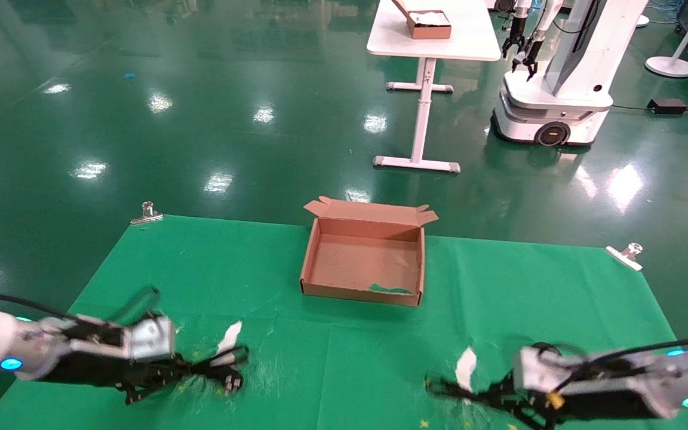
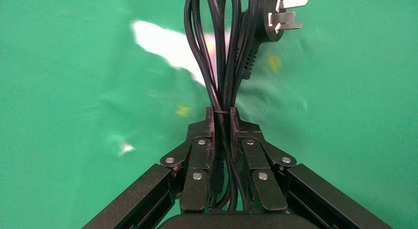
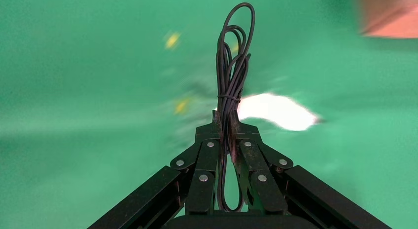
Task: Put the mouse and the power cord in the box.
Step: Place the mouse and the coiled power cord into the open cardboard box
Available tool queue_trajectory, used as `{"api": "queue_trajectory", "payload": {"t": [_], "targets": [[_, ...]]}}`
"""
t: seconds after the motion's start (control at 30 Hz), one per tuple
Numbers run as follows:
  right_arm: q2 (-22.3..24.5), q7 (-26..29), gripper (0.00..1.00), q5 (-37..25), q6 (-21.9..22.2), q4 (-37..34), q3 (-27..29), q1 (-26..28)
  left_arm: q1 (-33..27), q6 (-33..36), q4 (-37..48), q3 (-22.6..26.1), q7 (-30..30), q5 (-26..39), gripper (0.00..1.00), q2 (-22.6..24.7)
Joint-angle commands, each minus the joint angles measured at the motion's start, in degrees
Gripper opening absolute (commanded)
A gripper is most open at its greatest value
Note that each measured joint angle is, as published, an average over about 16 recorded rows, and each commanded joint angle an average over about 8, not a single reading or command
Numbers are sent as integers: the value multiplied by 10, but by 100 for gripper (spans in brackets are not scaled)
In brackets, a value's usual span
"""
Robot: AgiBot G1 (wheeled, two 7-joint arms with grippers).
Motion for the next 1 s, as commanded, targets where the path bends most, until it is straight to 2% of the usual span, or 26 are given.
{"api": "queue_trajectory", "payload": {"t": [0.03,0.2,0.3,0.4,0.53,0.67,0.9,0.97,1.0], "targets": [[16,1,0,23,-11,-6,16,1,-9,11,13,-12,-20,-18,0,-9],[63,14,0,50,-32,32,37,61,-56,35,28,-56,-80,-81,0,-4],[66,33,0,53,-26,63,42,100,-85,26,30,-77,-113,-111,0,13],[40,52,0,57,-11,85,45,125,-114,-4,27,-92,-137,-133,0,34],[-26,63,0,67,21,81,49,127,-150,-57,19,-102,-151,-147,0,56],[-98,55,0,74,84,42,53,112,-177,-92,13,-103,-151,-147,0,61],[-205,27,0,74,290,-32,58,73,-192,-76,17,-90,-138,-128,0,37],[-222,22,0,75,324,-41,59,58,-190,-64,21,-85,-136,-120,0,29],[-227,21,4,76,332,-43,59,51,-189,-59,23,-82,-134,-116,0,25]]}}
